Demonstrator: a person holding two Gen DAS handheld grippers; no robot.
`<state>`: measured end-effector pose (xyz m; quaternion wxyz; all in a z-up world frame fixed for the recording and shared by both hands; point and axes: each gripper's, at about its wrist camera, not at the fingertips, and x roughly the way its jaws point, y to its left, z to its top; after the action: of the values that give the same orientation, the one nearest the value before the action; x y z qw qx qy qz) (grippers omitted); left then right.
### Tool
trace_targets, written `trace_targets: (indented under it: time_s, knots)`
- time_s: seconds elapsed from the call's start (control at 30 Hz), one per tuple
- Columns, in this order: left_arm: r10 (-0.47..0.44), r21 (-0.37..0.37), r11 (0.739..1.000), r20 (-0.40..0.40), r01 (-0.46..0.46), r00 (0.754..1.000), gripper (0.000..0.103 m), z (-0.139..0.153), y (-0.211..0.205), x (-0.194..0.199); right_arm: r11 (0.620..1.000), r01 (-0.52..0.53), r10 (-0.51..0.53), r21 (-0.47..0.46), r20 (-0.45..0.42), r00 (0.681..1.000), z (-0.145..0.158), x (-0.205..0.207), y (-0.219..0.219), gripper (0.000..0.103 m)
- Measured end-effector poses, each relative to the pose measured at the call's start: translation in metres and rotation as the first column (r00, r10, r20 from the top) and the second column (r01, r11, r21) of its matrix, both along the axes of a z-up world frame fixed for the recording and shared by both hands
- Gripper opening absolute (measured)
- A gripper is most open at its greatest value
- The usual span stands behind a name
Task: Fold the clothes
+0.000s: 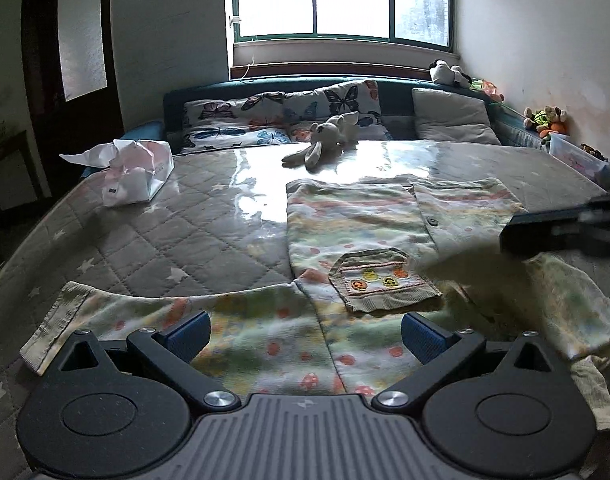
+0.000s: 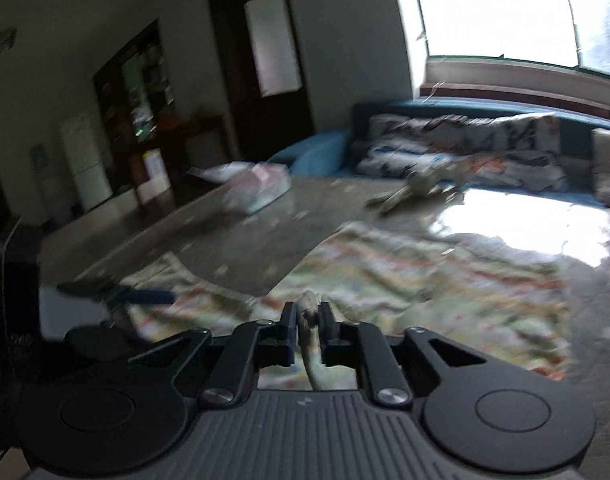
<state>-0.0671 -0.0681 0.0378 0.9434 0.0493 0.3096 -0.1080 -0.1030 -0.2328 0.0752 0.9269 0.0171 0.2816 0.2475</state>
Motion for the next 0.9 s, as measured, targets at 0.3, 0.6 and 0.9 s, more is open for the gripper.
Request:
trace_targets:
  time_s: [0.3, 0.6, 0.9]
  knots:
    - [-0.028, 0.006, 1.000, -0.004, 0.028, 1.000, 0.103, 0.000, -0.014, 0.004, 0.997, 0.008, -0.011, -0.080, -0.031, 0.999, -0.014, -0.022, -0.020, 0.028]
    - [-0.076, 0.035, 0.996, -0.024, 0.077, 0.997, 0.103, -0.006, -0.038, 0.007, 0.978, 0.170, -0.181, -0.119, -0.088, 0.980, -0.037, -0.021, -0.075, 0.028]
    - [-0.084, 0.062, 0.994, -0.043, 0.086, 0.996, 0.103, -0.010, -0.050, 0.010, 0.954, 0.260, -0.272, -0.148, -0.067, 0.960, -0.039, -0.006, -0.108, 0.027]
